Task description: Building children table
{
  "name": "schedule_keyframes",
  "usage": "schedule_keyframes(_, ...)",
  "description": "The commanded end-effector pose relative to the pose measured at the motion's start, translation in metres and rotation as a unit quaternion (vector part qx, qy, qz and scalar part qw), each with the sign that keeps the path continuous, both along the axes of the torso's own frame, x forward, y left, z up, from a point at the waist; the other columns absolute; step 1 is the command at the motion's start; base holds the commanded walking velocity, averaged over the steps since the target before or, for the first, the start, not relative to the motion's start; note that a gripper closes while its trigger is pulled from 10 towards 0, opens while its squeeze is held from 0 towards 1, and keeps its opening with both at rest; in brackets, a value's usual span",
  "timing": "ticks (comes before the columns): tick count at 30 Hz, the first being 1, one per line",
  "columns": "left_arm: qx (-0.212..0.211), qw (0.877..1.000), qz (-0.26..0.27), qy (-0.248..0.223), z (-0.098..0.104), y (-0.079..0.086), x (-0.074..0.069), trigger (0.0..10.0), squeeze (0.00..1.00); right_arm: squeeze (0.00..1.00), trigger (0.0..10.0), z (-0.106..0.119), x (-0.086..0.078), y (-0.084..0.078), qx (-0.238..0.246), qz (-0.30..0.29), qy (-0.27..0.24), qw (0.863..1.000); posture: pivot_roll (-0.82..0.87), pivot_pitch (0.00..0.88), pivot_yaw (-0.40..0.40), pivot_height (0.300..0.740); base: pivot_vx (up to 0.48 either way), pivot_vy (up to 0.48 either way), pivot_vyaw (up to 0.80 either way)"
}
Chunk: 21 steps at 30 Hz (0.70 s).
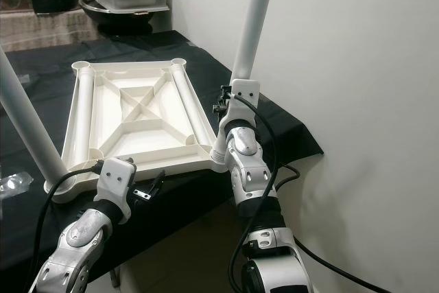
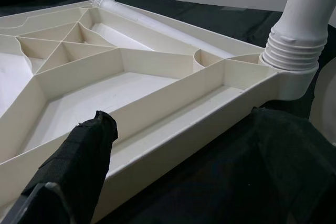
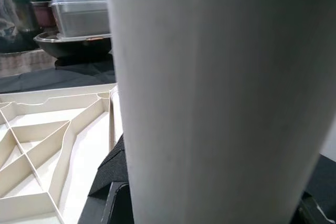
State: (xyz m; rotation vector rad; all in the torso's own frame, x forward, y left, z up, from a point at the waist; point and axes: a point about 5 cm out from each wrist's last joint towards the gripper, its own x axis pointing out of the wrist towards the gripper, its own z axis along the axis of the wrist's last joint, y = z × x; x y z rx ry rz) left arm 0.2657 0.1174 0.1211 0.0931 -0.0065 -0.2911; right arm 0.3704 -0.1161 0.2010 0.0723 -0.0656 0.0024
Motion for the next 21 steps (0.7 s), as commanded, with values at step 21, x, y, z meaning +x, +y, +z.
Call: schedule_keyframes(21, 0.002, 1.0, -0.008, 0.001, -0.0021, -0.003, 0.0004, 10.0, 0.0, 0.0, 10.0, -0.0042, -0.0032, 0.003, -0.02, 0.004, 0.009, 1.0, 0.0, 0.0, -0.096, 0.74, 0.0, 0.0, 0.0)
